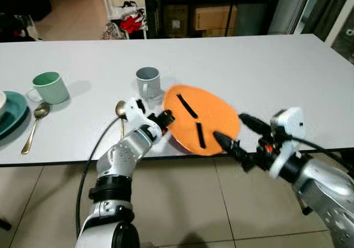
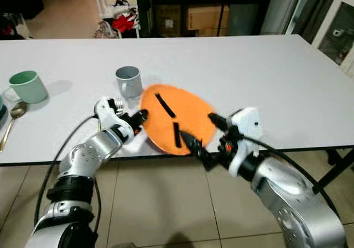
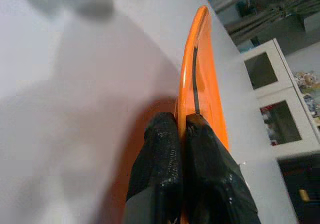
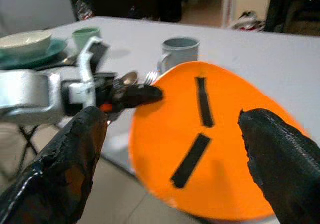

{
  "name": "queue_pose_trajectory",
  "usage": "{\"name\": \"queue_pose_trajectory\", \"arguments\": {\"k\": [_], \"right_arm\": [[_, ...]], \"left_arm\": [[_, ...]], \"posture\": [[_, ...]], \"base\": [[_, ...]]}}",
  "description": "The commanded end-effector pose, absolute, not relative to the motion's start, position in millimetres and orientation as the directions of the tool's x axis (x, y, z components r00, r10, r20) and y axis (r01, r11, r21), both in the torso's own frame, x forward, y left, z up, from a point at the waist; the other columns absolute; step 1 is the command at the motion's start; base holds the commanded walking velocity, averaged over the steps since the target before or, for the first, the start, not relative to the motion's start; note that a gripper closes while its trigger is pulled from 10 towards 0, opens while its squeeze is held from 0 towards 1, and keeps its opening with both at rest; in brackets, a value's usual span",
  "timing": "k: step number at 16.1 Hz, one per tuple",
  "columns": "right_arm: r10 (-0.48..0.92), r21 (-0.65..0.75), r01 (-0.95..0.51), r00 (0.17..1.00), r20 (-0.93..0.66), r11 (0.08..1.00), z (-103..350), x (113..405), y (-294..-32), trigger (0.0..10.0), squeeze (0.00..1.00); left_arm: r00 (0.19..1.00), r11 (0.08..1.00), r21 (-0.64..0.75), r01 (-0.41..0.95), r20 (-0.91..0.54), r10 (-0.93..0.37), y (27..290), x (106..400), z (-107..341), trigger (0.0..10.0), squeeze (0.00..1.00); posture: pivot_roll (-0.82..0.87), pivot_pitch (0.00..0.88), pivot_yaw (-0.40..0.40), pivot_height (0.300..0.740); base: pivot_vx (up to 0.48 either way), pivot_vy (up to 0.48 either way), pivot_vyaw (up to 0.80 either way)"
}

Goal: Setting the table

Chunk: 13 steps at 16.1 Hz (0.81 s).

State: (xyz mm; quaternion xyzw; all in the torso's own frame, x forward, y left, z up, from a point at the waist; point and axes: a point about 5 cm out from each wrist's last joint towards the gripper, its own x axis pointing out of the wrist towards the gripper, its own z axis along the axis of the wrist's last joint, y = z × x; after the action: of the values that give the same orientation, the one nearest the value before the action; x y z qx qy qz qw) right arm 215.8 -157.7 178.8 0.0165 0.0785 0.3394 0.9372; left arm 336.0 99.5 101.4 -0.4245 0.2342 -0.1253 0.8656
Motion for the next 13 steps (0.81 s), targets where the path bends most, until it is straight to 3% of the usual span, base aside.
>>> {"name": "queue_pose_trajectory", "arguments": {"k": [1, 3, 5, 12, 13], "right_arm": [[0.678, 0.087, -0.673, 0.720, -0.145, 0.734, 181.3, 210.9, -155.5, 10.0, 0.00], [0.703, 0.092, -0.699, 0.690, -0.172, 0.709, 180.9, 207.0, -157.1, 10.0, 0.00], [0.710, 0.095, -0.706, 0.681, -0.179, 0.702, 181.1, 206.3, -156.9, 10.0, 0.00], [0.687, 0.049, -0.701, 0.679, -0.257, 0.711, 173.7, 206.0, -159.3, 10.0, 0.00], [0.685, 0.047, -0.700, 0.680, -0.263, 0.713, 173.2, 206.1, -159.2, 10.0, 0.00]], "left_arm": [[0.843, 0.567, -0.823, -0.034, -0.329, -0.426, 95.8, 338.4, 98.6, 10.0, 0.00], [0.793, 0.469, -0.855, -0.221, -0.437, -0.423, 94.7, 339.3, 79.7, 10.0, 0.00], [0.786, 0.463, -0.843, -0.274, -0.474, -0.397, 98.8, 340.2, 72.9, 10.0, 0.00], [0.818, 0.509, -0.808, -0.295, -0.489, -0.302, 111.9, 353.6, 74.3, 10.0, 0.00], [0.799, 0.550, -0.796, -0.253, -0.493, -0.345, 107.7, 351.9, 73.2, 10.0, 0.24]], "posture": [[0.00, 0.000, 0.057, 0.740], [0.00, 0.000, 0.058, 0.740], [0.00, 0.000, 0.060, 0.740], [-0.01, 0.000, 0.062, 0.740], [0.00, 0.000, 0.062, 0.740]], "base": [[0.000, 0.000, 0.00], [0.000, 0.000, 0.00], [0.000, 0.000, 0.00], [0.000, 0.000, 0.00], [0.000, 0.000, 0.00]]}}
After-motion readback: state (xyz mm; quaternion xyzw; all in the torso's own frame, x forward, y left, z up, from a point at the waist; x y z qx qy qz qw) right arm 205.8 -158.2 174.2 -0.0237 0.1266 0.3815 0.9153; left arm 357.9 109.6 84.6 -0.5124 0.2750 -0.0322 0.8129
